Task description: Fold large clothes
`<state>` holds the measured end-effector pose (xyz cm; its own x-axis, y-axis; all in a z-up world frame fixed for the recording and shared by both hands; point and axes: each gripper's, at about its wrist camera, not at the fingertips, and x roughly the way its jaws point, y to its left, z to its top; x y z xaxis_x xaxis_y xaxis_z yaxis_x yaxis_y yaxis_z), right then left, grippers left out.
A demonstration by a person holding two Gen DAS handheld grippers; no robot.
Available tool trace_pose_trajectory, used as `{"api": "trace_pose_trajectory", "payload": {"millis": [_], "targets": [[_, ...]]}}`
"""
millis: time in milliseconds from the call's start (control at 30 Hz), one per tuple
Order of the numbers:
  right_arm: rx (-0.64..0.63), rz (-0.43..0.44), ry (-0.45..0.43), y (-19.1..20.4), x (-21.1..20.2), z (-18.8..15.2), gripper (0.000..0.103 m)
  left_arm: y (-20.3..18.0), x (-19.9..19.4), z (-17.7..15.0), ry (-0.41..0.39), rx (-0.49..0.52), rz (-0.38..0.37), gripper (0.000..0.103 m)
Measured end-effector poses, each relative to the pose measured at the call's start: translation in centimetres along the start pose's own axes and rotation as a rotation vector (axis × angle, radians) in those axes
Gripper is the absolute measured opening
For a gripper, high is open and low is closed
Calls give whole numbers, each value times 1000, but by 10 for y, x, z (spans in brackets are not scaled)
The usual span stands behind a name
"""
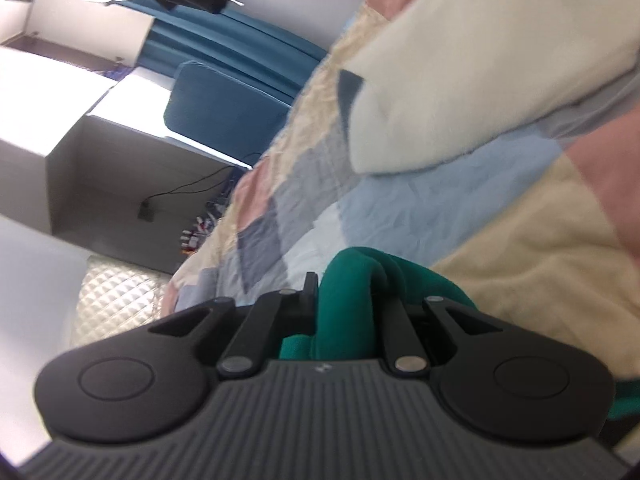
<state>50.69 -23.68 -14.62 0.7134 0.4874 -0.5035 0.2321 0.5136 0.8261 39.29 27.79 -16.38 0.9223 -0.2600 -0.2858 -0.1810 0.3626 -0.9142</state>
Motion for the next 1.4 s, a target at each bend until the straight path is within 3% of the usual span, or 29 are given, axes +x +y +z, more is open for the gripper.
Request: {"api": "trace_pose_trajectory", "payload": {"millis": [233,367,500,533,600,633,667,733,800,967,1100,1267,1400], "targets": [[7,-34,39,-38,68,-3,14,54,57,16,30,-52,39,6],[46,-21,48,-50,75,-4,14,66,67,18,43,-88,26,6],[23,1,37,-47,66,-6,15,54,60,17,37,-29,31,8],[14,7,35,-45,62,-7,16,50,57,17,34,-12,35,12],[-1,13,34,-40,55,-7,20,39,46,14,17,29,49,38],[-7,6,31,-37,51,-7,23,34,39,14,7,49,51,59],[-18,-7,24,-33,46,-9,29,28,31,12,-8,66,49,70],[-72,-31,-7,-22,31,-13,48,15,14,10,-56,102,83,75],[-142,-51,-39,-9,13,-20,61,2,-4,7,-85,160,93,75],[-308,-91,-83,17,-33,-44,62,-38,-46,-20,-116,344,112,75],[-461,-109,-83,40,-56,-75,61,-67,-55,-57,-63,515,159,75],[-637,-86,-23,62,-53,-116,62,-77,-43,-103,34,685,227,75],[-727,-127,19,69,-26,-132,57,-64,-15,-120,104,725,284,74]]}}
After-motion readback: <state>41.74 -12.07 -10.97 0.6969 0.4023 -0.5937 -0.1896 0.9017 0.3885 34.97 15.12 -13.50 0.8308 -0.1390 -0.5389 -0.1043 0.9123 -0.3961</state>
